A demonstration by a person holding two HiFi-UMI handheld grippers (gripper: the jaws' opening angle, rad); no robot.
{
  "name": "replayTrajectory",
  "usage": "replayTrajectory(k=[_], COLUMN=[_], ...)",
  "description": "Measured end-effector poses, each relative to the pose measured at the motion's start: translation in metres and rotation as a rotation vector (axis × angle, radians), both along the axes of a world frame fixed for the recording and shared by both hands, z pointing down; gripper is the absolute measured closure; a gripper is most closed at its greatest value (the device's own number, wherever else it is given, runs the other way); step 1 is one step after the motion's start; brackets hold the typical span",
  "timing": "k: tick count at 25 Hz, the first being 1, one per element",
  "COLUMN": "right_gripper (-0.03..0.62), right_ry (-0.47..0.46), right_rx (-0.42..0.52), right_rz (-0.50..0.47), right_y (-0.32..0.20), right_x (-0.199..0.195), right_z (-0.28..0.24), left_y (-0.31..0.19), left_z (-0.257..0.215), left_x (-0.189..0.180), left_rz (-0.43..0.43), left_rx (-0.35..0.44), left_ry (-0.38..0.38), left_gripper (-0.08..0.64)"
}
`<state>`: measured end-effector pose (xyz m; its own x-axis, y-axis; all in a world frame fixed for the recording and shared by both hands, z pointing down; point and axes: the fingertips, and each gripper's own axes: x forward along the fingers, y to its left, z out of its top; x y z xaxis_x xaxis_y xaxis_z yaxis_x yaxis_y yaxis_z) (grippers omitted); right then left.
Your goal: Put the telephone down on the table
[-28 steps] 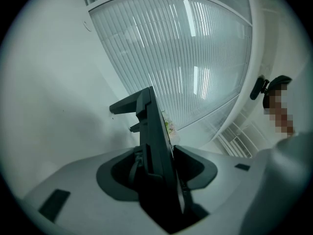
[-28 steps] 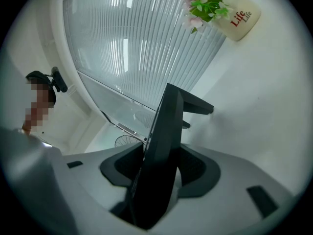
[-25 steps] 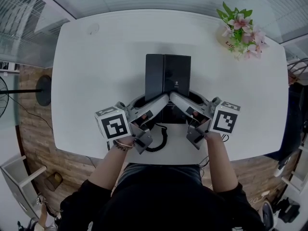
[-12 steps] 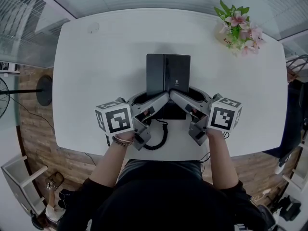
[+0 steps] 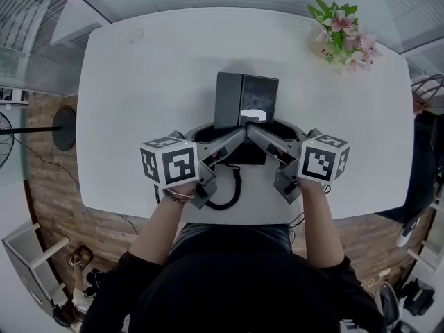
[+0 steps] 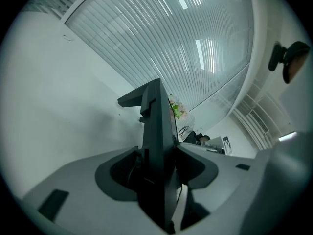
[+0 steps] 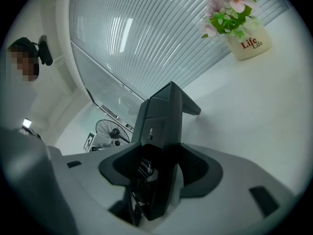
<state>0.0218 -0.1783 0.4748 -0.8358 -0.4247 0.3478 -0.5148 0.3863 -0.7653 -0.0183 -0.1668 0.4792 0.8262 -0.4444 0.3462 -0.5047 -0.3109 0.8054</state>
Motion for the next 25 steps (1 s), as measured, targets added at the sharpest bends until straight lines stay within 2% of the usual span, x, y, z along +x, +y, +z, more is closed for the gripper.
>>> replayTrajectory(k=[4,8,14,25], right_gripper=[0.365,0.365,0.367,0.362], right_ry=[0.004,0.028,0.063,0.106], right_rx=[-0.008,-0.014,-0.018,-0.001], right_rz=[0.003,-0.004,-0.01,0.006], right_y=[0.0,0.002,0.005,0.005], right_x=[0.0,-0.003,-0.004,-0.007], right_z=[0.002,0.005,0.009,0.009], left_y=[-0.001,0.0,0.002,0.002], left_z=[0.001,0.004,0.008,0.01], left_x=[-0.001,-0.006,-0.009,-0.013], left_rz=[0.009,0.024,0.039,0.071], left_rx=[0.011,0.031,0.026,0.028], left_ry=[-0.034,-0.099,-0.145,-0.164], left_gripper=[0.319,0.31,0.299,0.298])
